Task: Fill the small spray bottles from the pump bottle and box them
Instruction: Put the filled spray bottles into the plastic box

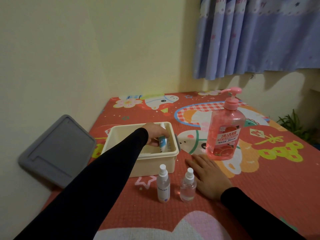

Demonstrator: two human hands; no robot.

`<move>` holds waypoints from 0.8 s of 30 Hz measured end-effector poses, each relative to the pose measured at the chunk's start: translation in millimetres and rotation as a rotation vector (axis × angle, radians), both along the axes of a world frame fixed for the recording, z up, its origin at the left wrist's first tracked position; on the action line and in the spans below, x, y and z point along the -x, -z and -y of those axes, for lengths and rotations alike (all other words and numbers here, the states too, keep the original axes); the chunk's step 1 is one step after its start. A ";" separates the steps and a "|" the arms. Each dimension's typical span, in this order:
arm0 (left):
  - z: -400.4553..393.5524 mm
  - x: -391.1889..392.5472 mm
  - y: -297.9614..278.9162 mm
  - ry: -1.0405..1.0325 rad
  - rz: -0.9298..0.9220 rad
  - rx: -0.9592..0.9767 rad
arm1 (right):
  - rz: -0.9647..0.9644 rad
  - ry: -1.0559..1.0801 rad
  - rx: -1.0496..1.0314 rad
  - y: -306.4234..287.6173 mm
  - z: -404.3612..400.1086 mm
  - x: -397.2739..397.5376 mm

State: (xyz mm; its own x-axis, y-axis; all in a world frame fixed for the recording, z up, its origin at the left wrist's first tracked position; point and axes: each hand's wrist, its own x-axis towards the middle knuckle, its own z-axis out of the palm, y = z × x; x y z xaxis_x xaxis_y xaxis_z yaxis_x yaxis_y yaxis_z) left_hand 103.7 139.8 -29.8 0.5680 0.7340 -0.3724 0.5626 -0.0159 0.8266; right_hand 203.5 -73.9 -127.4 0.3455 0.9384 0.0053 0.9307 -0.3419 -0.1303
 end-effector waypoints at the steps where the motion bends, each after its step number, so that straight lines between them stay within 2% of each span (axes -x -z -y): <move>1: 0.9 0.3 0.1 0.012 -0.038 -0.002 | 0.000 0.000 0.002 -0.1 0.2 0.1; 13: 1.6 -7.4 10.0 0.057 -0.223 0.007 | 0.000 -0.004 -0.009 0.2 -0.3 -0.3; 24: -2.1 -4.8 7.6 0.065 -0.199 0.029 | -0.002 0.000 -0.009 2.2 -0.9 -1.6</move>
